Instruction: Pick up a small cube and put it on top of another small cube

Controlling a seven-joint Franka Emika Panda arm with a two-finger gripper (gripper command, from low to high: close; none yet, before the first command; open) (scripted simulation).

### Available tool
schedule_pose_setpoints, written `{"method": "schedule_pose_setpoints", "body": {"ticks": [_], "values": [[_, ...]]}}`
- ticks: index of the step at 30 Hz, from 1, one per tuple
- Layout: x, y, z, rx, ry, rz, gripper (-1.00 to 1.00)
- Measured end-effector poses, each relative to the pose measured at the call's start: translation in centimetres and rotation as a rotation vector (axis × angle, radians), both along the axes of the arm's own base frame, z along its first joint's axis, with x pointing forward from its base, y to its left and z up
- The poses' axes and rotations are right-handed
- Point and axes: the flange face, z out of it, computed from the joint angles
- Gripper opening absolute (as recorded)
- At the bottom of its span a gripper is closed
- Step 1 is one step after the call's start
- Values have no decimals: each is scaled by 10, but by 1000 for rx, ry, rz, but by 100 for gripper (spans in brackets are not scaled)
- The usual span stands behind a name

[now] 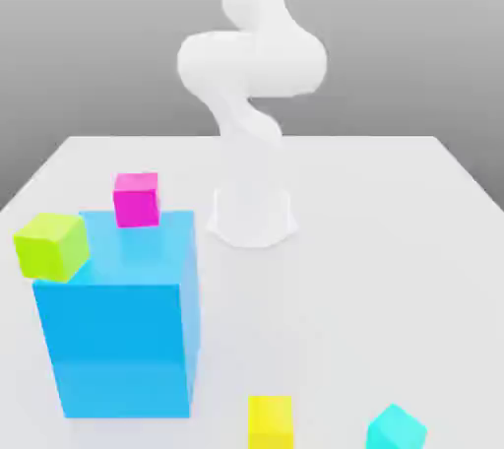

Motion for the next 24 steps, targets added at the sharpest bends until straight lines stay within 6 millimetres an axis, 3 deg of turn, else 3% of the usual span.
{"method": "schedule_pose_setpoints", "body": {"ticks": [6, 12, 18, 24], "values": [[69, 30, -85, -58, 153, 118, 0], [115, 64, -182, -113, 299, 241, 0], [138, 102, -287, -167, 443, 374, 0], [137, 133, -397, -216, 586, 504, 0]]}}
